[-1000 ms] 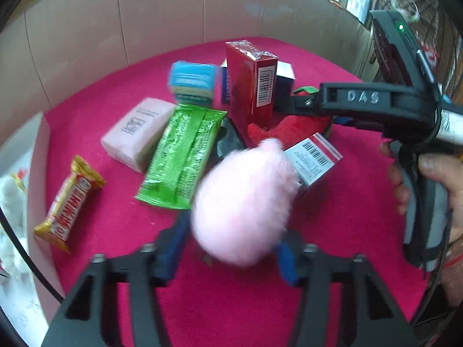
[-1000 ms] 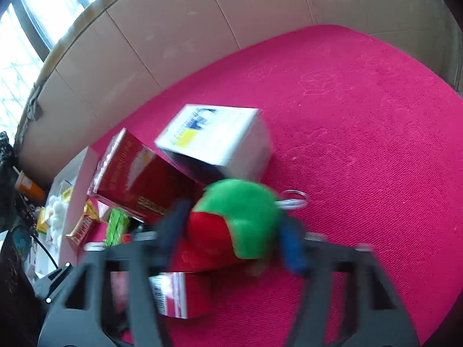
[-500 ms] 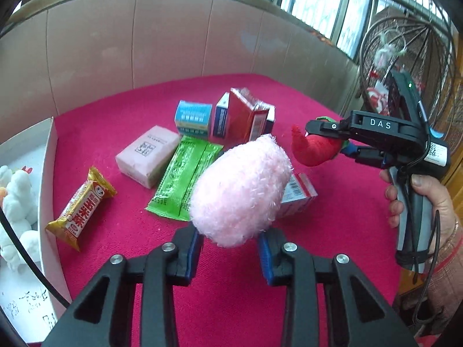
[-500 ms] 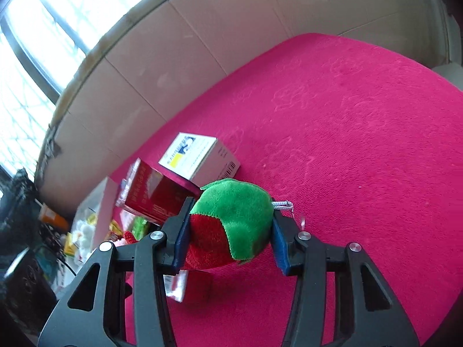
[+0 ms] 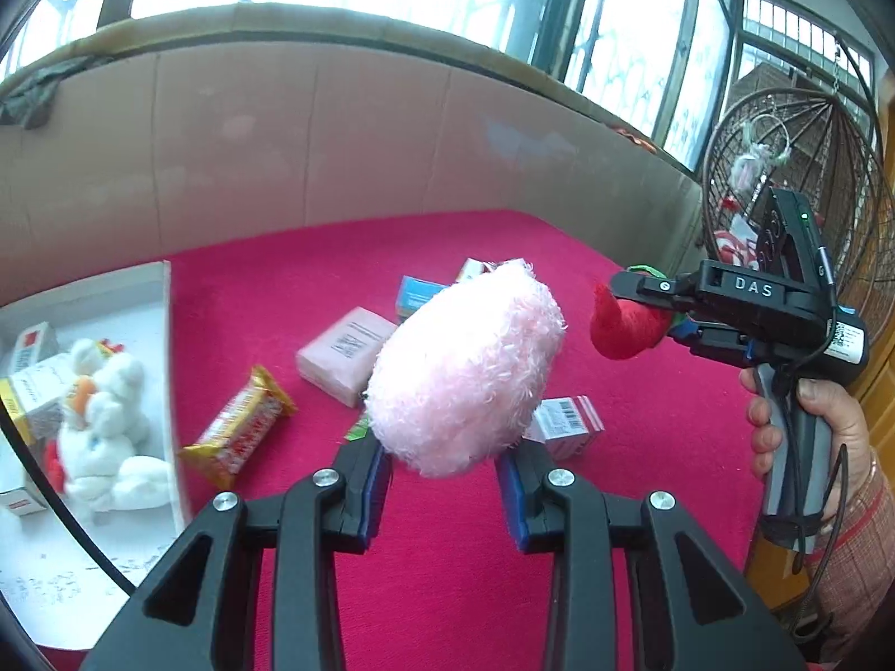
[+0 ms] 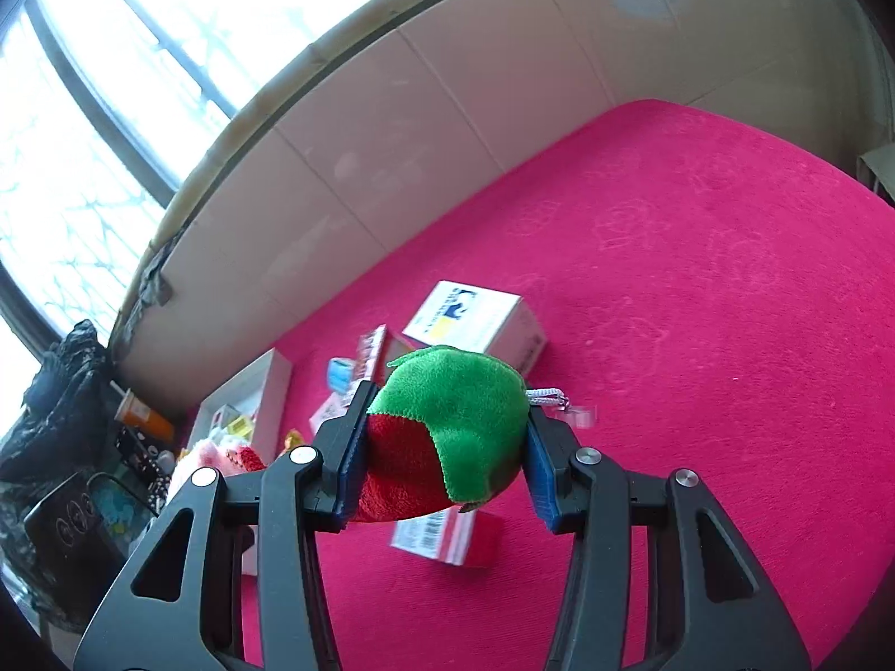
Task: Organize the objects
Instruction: 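Carry the pink ball and plush pepper over the white tray with both grippers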
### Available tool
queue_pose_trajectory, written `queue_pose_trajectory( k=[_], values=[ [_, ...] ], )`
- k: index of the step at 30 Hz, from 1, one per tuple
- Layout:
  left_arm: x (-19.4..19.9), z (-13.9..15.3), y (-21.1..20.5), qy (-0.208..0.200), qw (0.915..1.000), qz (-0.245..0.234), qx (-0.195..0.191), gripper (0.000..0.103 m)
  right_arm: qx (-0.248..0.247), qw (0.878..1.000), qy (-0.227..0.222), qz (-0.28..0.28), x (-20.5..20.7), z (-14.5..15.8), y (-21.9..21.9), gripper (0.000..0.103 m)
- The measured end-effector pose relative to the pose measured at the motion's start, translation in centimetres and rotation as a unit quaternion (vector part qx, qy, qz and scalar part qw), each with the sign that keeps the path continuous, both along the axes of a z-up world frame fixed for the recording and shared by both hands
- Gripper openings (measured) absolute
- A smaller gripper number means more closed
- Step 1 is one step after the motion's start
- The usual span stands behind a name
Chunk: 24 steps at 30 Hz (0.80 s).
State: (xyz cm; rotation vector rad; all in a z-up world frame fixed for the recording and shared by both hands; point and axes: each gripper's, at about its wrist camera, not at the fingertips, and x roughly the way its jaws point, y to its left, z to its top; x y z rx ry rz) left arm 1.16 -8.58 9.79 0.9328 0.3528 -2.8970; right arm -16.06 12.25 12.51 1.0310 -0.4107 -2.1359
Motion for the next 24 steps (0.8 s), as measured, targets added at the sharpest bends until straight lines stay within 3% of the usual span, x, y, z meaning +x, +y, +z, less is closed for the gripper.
queue_pose_trajectory(
  k=[13,24],
  values=[
    [5.4,1.1,-4.8,0.032,0.9948,0.096,-0.008,0.034,0.009,0.998,0.017,0.062,2.0,1.7,-5.8,0.047],
    [10.5,1.0,-9.9,0.044,0.9819,0.184,-0.013,0.034,0.038,0.986,0.036,0.156,5.4,3.1,-15.8,0.047]
  ],
)
